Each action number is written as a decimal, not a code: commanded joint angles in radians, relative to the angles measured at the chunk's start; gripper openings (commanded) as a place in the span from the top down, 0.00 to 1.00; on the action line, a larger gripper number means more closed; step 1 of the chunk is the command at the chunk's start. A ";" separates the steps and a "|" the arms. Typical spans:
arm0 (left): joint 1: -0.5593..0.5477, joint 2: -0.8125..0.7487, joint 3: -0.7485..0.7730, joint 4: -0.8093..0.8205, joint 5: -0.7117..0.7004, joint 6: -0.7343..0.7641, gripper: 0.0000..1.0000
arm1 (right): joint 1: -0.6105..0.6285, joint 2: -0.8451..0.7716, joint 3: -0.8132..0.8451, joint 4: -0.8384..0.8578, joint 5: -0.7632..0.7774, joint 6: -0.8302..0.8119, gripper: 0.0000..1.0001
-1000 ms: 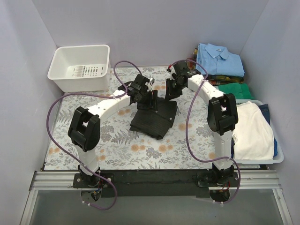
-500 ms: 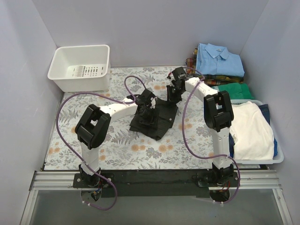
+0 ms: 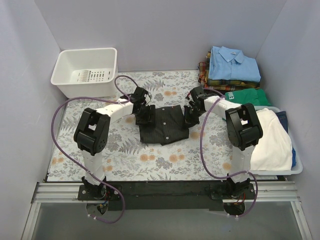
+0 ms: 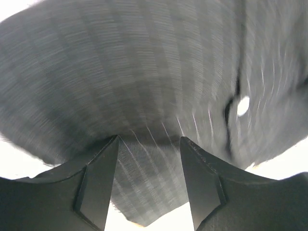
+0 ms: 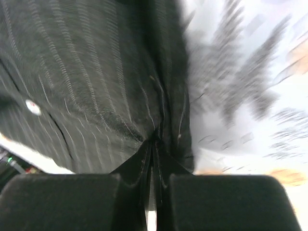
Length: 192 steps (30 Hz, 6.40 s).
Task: Fold and stack the long sleeve shirts
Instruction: Fold the shirt
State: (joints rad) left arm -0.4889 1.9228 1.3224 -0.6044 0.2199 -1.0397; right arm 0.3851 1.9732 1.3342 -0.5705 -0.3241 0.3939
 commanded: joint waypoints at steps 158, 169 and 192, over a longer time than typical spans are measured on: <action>0.041 0.065 0.108 0.121 0.310 0.024 0.45 | 0.311 -0.337 0.062 -0.180 0.398 0.005 0.30; 0.042 -0.140 -0.179 0.057 0.045 -0.022 0.49 | 0.276 -0.189 0.123 -0.192 0.128 -0.104 0.34; 0.273 -0.036 0.461 0.003 0.002 -0.138 0.37 | 0.506 -0.074 0.272 -0.215 0.097 -0.346 0.39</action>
State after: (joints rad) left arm -0.2714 1.8908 1.6814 -0.5575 0.2108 -1.1618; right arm 0.8188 1.8145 1.4834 -0.7879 -0.2321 0.1001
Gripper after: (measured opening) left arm 0.617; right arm 0.612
